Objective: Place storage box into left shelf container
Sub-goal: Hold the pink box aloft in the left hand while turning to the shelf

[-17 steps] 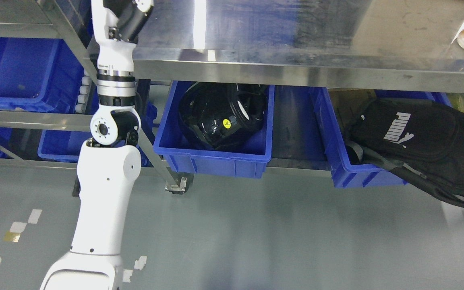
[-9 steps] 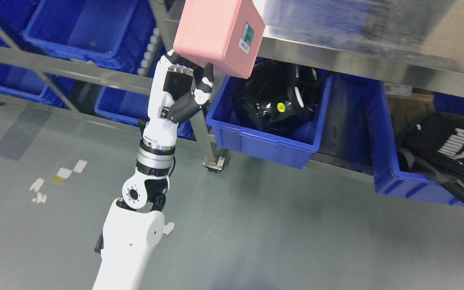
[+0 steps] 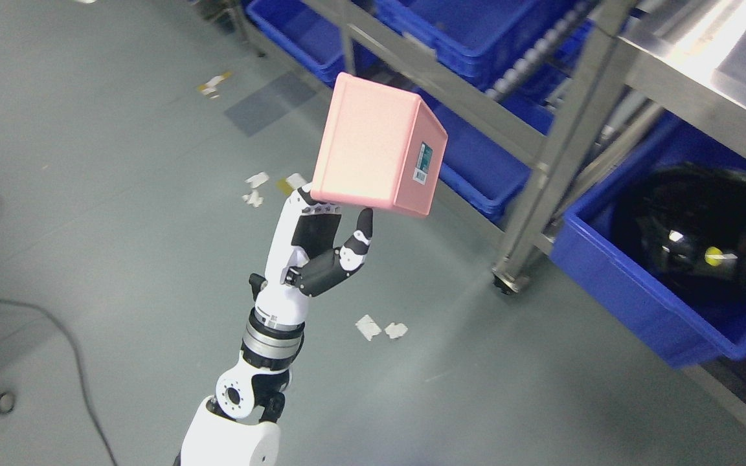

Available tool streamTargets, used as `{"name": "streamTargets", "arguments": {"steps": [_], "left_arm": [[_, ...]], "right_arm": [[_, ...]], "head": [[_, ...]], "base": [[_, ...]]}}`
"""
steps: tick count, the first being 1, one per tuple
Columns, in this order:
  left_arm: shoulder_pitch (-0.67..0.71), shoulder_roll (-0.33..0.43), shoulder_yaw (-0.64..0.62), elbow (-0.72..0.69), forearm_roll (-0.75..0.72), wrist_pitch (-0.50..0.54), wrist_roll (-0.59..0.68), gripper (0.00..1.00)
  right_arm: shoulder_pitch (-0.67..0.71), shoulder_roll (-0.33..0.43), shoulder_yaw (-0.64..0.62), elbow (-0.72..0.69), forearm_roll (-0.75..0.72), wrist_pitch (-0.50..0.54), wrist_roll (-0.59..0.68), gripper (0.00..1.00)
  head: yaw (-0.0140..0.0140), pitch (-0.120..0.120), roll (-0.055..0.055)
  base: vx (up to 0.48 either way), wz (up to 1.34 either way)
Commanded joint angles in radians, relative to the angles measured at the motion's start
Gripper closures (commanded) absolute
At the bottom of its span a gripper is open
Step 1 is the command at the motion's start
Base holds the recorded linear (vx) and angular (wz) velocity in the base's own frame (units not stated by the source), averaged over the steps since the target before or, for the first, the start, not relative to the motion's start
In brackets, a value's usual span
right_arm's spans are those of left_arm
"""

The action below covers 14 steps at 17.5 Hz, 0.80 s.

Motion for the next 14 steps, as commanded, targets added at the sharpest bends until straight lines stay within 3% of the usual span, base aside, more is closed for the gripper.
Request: {"name": "streamTargets", "arguments": {"steps": [1, 8, 14], "left_arm": [[0.118, 0.016, -0.036, -0.06, 0.0, -0.002, -0.002, 0.96], [0.148, 0.016, -0.022, -0.061, 0.0, -0.016, -0.002, 0.96], [0.157, 0.016, -0.02, -0.061, 0.001, -0.03, -0.002, 0.96]], "right_arm": [[-0.006, -0.017, -0.003, -0.018, -0.002, -0.001, -0.001, 0.0], [-0.006, -0.017, -0.003, -0.018, -0.002, -0.001, -0.001, 0.0], [-0.006, -0.017, -0.003, -0.018, -0.002, -0.001, 0.0, 0.0]], "head": [[0.0, 0.0, 0.0], [0.0, 0.0, 0.0], [0.0, 0.0, 0.0]], "base": [[0.128, 1.07], [0.226, 0.89], [0.385, 0.44]]}}
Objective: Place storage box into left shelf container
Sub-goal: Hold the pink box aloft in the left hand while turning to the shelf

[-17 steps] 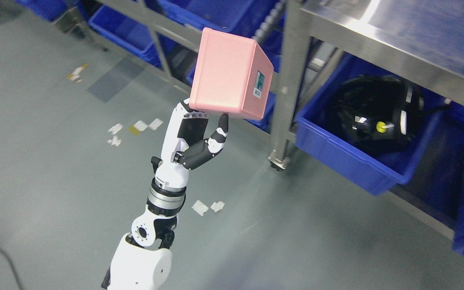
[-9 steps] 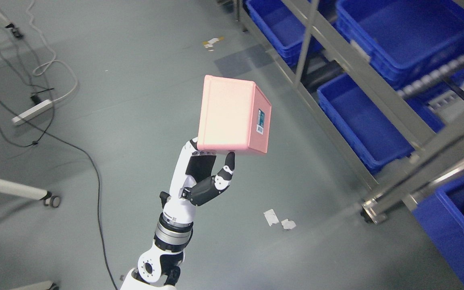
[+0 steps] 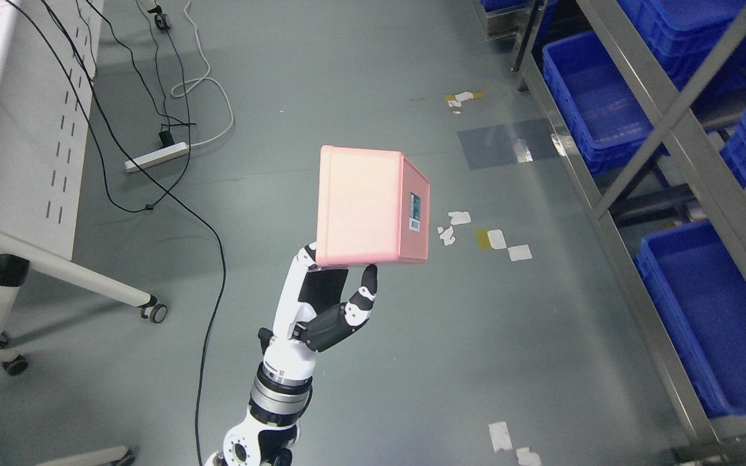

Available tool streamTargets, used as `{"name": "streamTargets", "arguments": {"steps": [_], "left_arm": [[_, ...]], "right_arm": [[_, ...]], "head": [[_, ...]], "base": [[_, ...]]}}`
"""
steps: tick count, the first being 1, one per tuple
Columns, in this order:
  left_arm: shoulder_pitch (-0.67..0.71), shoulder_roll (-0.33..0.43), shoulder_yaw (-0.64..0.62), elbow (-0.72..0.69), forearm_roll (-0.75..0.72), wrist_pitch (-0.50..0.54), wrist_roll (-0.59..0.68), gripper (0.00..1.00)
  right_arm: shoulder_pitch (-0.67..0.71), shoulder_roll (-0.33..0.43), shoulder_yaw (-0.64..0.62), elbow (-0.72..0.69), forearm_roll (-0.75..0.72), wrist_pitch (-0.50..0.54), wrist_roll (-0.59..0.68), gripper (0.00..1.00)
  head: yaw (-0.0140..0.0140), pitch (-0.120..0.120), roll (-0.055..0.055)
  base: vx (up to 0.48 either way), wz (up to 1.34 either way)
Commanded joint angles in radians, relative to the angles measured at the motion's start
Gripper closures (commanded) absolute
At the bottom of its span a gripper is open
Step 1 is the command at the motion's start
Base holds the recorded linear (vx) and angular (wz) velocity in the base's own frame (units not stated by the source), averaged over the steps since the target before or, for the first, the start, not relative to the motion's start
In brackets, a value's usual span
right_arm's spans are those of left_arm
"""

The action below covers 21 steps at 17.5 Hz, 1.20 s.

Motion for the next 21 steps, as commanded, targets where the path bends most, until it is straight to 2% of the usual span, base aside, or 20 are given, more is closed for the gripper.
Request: {"name": "streamTargets", "arguments": {"steps": [1, 10, 14, 21], "left_arm": [[0.016, 0.017, -0.001, -0.015, 0.0, -0.004, 0.0, 0.96], [0.031, 0.017, 0.0, -0.02, 0.0, -0.029, 0.0, 0.96], [0.031, 0.017, 0.054, -0.019, 0.0, -0.024, 0.002, 0.96], [0.037, 0.017, 0.077, -0.014, 0.003, -0.023, 0.003, 0.96]], "right_arm": [[-0.006, -0.017, -0.003, -0.017, -0.002, -0.001, 0.001, 0.0], [-0.006, -0.017, -0.003, -0.017, -0.002, -0.001, 0.001, 0.0], [-0.006, -0.017, -0.003, -0.017, -0.002, -0.001, -0.001, 0.0], [-0.006, -0.017, -0.003, -0.017, -0.002, -0.001, -0.001, 0.0]], "head": [[0.0, 0.0, 0.0], [0.0, 0.0, 0.0], [0.0, 0.0, 0.0], [0.0, 0.0, 0.0]], "base": [[0.375, 0.29], [0.417, 0.21], [0.463, 0.17], [0.439, 0.13]]}}
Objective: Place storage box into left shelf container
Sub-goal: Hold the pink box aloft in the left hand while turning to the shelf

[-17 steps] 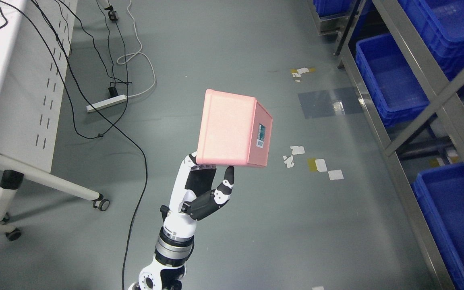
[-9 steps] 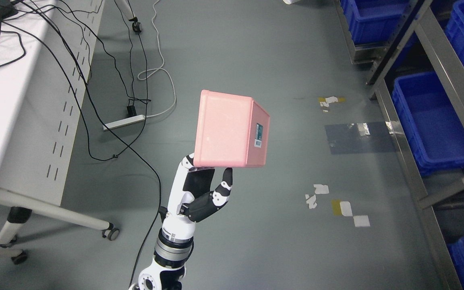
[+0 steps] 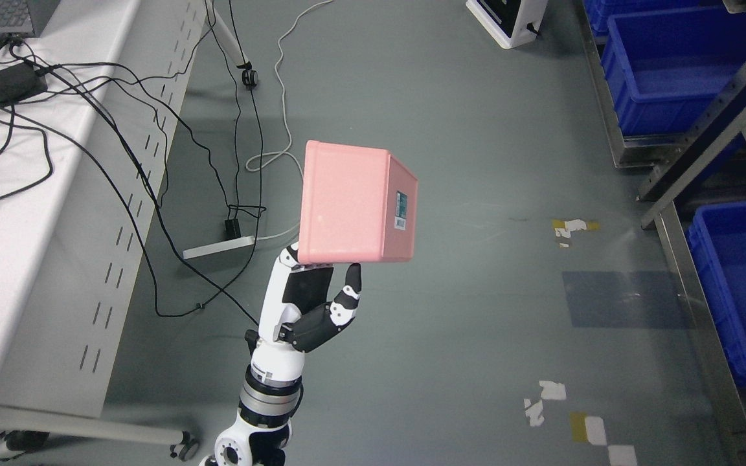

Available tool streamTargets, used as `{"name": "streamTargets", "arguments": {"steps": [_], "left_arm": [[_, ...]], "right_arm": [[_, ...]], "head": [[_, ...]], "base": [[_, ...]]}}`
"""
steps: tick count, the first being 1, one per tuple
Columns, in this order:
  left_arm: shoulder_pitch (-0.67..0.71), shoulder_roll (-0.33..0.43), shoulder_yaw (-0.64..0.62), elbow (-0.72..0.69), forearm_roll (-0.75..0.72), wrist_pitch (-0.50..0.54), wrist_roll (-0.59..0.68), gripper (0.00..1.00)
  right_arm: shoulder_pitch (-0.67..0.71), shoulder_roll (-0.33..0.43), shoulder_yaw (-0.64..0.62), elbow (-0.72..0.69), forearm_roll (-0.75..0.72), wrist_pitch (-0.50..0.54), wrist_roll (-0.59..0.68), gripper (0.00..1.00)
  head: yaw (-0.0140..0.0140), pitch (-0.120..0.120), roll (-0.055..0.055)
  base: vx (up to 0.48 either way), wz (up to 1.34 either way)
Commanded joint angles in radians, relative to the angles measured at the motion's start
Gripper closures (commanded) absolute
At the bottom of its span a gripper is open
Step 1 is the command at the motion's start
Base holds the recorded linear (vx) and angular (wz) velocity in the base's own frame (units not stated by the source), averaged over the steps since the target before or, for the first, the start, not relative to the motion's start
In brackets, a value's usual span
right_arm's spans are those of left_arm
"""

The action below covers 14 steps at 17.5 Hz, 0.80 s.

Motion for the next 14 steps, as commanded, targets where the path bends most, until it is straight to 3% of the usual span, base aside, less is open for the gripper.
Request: {"name": "streamTargets", "arguments": {"steps": [1, 14], "left_arm": [[0.026, 0.017, 0.039, 0.001, 0.002, 0.006, 0.001, 0.96], [0.035, 0.017, -0.006, 0.003, 0.004, 0.008, -0.002, 0.96]], "right_arm": [[-0.006, -0.018, -0.003, -0.017, -0.002, -0.001, -0.001, 0.0], [-0.006, -0.018, -0.003, -0.017, -0.002, -0.001, -0.001, 0.0]], "head": [[0.0, 0.0, 0.0], [0.0, 0.0, 0.0]], "base": [[0.424, 0.08], [0.407, 0.04]]}}
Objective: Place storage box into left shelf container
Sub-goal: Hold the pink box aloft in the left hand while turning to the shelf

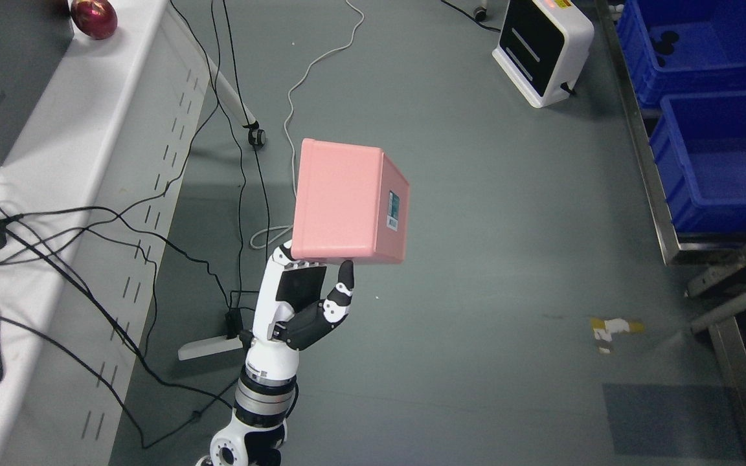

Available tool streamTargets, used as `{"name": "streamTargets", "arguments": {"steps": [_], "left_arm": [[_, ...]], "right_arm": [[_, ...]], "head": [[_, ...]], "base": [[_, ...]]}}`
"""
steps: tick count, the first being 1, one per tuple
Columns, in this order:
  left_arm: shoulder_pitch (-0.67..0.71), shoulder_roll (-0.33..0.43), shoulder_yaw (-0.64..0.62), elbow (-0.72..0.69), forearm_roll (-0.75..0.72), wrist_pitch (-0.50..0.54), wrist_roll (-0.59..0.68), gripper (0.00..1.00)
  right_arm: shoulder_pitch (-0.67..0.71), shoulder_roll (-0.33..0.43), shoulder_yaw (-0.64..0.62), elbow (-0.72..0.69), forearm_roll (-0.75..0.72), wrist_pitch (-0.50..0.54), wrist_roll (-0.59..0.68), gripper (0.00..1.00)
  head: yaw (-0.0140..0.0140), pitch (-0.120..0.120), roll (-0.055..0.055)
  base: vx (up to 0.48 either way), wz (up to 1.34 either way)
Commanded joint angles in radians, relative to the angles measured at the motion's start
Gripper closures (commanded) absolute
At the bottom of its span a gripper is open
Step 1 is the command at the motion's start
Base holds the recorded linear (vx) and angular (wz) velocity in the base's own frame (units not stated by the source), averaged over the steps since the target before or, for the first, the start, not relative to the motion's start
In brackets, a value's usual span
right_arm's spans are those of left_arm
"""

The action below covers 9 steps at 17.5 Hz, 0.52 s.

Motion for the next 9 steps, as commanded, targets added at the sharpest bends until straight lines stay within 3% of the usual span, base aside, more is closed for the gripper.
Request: {"name": "streamTargets", "arguments": {"steps": [1, 6, 9], "left_arm": [[0.027, 0.018, -0.019, 0.002, 0.001, -0.002, -0.001, 0.96], [0.031, 0.018, -0.025, 0.004, 0.001, -0.002, -0.001, 0.96], [0.031, 0.018, -0.039, 0.011, 0.001, -0.002, -0.001, 0.96]], "right_arm": [[-0.006, -0.017, -0.003, -0.017, -0.002, -0.001, -0.001, 0.0], [-0.006, -0.017, -0.003, -0.017, -0.002, -0.001, -0.001, 0.0], [-0.006, -0.017, -0.003, -0.017, -0.002, -0.001, -0.001, 0.0]], "head": [[0.0, 0.0, 0.0], [0.0, 0.0, 0.0], [0.0, 0.0, 0.0]], "base": [[0.376, 0.17], [0.345, -0.1], [0.284, -0.73]]}}
